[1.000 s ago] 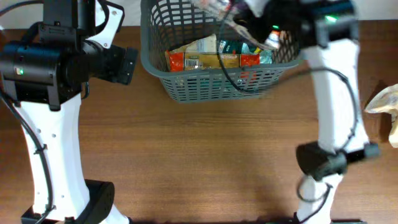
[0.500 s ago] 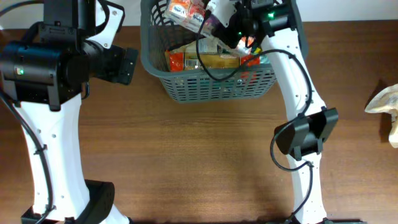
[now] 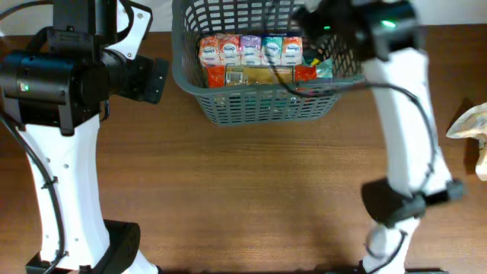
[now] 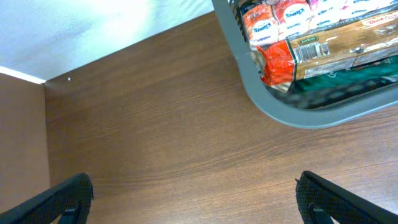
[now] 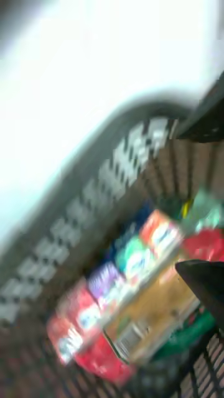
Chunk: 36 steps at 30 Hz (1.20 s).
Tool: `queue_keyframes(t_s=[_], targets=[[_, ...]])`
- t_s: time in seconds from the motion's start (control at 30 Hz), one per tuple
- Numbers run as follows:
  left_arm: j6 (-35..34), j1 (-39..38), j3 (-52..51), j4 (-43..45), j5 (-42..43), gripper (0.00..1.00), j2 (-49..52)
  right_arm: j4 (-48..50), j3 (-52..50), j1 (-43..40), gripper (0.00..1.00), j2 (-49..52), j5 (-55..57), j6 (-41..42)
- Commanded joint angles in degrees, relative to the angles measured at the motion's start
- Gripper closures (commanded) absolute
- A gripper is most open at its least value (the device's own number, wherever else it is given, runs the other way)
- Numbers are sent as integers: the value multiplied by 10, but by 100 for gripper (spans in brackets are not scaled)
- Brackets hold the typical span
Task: Pack container
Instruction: 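Release the tissue packs into the basket and withdraw the right gripper, then move the right gripper to the clear bread bag and grasp it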
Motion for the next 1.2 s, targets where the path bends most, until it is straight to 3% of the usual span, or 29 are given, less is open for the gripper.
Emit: queue_keyframes(t_s=[0.0, 0.1, 0.23, 0.3, 0.37, 0.57, 0.67, 0.97, 1.07, 1.17], targets=[[-5, 2, -1, 0, -4, 1, 1, -5, 12, -23, 42, -100, 96, 21], [-5, 2, -1, 0, -4, 1, 1, -5, 11, -107, 37, -141, 95, 43], [-5, 2, -1, 0, -4, 1, 1, 17, -14, -334, 31, -148, 34, 158], [-5, 2, -1, 0, -4, 1, 1, 65, -105, -445, 30, -140, -3, 222], [-5, 2, -1, 0, -4, 1, 1, 110, -206, -497, 30, -129, -5, 246], [-5, 2, -1, 0, -4, 1, 1, 243, -461, -539, 26, -82, 0, 245], [-5, 2, -1, 0, -4, 1, 1, 280, -533, -539, 26, -56, 42, 239], [-5, 2, 0, 0, -4, 1, 1, 311, -571, -539, 20, -21, 76, 102], [-5, 2, -1, 0, -4, 1, 1, 303, -571, -539, 16, -17, 76, 8], [-5, 2, -1, 0, -4, 1, 1, 297, -571, -549, 16, -8, 77, -9]])
